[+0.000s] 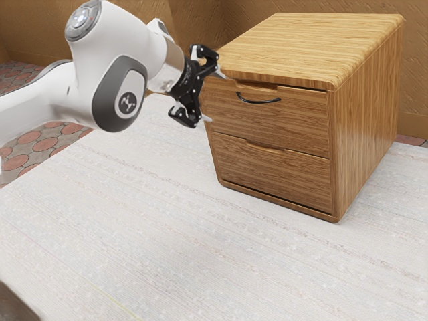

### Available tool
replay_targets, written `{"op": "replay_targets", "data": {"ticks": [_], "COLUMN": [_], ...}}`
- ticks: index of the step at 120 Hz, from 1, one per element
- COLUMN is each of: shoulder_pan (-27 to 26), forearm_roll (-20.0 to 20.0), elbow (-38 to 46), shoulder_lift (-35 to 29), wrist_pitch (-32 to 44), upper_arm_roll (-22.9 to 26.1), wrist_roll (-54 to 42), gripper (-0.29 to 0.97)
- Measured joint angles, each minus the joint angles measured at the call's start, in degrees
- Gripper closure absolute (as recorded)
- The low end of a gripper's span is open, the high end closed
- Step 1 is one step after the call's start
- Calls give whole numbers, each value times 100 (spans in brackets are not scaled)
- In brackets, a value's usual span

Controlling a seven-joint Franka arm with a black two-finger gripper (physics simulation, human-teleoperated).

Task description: Pull the drawer handle with one arm to open the drawer

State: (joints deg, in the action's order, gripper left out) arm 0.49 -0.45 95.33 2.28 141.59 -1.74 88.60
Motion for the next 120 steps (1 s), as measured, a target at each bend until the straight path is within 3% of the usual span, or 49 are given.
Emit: {"op": "replay_targets", "data": {"ticks": [80,120], "shoulder_pan": [-467,-325], "forearm_roll": [3,1], "elbow": [-15,-11], "shoulder_lift": [-110,-120], "wrist_pitch": [-2,1], "upper_arm_roll": [25,65], "wrist_roll": [5,6], "gripper": [0,0]}}
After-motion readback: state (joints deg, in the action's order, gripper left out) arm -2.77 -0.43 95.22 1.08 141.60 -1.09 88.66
